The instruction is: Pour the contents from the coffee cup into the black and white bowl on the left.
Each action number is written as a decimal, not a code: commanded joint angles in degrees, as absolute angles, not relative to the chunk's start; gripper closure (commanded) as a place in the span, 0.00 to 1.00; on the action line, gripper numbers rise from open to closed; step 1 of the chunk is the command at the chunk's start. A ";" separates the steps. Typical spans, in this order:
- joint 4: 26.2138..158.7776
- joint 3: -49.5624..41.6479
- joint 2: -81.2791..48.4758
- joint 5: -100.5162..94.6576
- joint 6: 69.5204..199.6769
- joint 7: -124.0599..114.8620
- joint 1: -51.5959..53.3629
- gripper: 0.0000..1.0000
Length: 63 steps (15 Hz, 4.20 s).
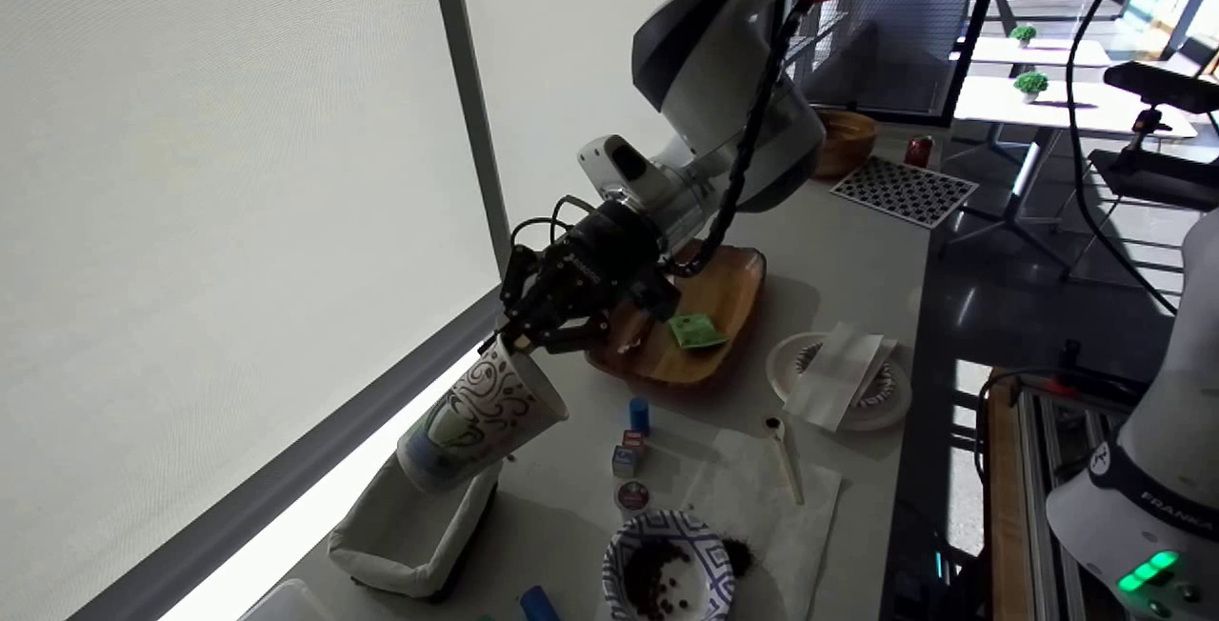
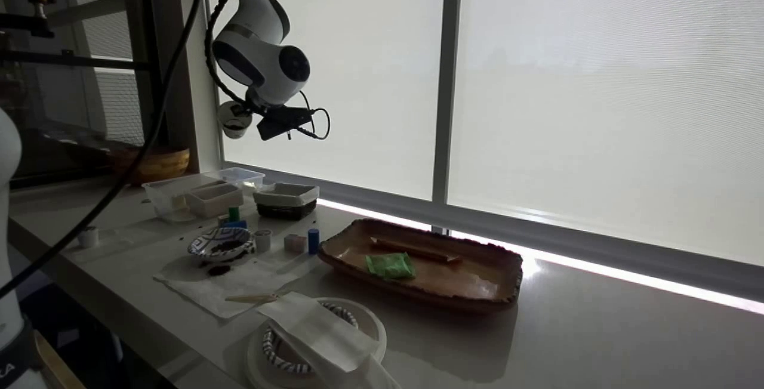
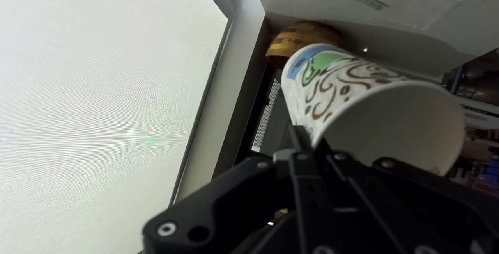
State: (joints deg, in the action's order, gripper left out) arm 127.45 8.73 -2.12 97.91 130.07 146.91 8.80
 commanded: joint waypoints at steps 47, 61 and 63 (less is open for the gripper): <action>126.28 2.64 -13.49 104.67 74.70 157.30 3.64 0.99; 125.65 2.05 -13.06 104.42 74.74 157.31 3.95 0.99; 125.81 2.08 -13.03 104.42 74.92 157.31 4.07 0.99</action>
State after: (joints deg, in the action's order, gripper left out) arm 124.75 2.45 -13.62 105.22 74.07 155.48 3.52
